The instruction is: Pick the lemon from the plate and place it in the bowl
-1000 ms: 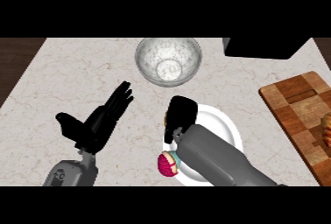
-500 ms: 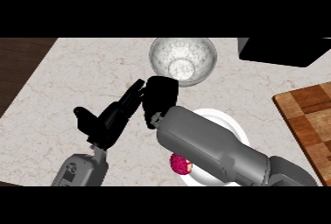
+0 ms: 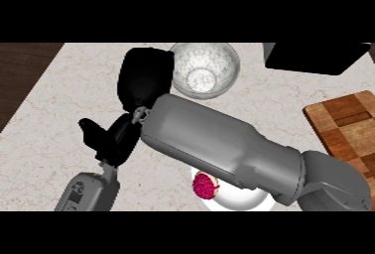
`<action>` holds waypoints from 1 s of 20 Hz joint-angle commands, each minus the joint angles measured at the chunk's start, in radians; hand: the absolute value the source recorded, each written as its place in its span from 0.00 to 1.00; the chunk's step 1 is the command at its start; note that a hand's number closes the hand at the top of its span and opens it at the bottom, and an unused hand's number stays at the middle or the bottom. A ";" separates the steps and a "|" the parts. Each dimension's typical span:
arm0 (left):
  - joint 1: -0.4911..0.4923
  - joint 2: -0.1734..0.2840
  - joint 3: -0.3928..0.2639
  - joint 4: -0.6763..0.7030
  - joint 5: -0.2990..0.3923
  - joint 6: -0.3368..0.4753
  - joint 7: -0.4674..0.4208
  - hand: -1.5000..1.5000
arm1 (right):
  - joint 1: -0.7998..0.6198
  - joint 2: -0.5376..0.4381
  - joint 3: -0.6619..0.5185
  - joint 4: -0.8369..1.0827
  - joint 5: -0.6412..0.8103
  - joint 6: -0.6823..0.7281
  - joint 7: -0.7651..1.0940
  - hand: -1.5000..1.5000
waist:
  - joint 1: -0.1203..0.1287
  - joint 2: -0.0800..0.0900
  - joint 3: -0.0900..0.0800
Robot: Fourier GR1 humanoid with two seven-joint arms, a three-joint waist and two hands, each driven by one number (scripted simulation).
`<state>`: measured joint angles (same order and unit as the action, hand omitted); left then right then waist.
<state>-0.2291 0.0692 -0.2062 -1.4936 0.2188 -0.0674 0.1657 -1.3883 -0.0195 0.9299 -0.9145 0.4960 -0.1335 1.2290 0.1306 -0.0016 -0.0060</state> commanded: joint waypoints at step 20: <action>0.048 0.009 0.030 0.010 -0.006 0.004 -0.033 0.50 | -0.245 0.019 -0.111 0.349 0.015 -0.190 0.112 1.00 | -0.062 0.013 0.003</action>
<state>-0.1922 0.0827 -0.1849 -1.4917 0.2163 -0.0736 0.1440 -1.6262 -0.0141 0.8419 -0.6179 0.5013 -0.2223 1.1809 0.0839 0.0112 -0.0042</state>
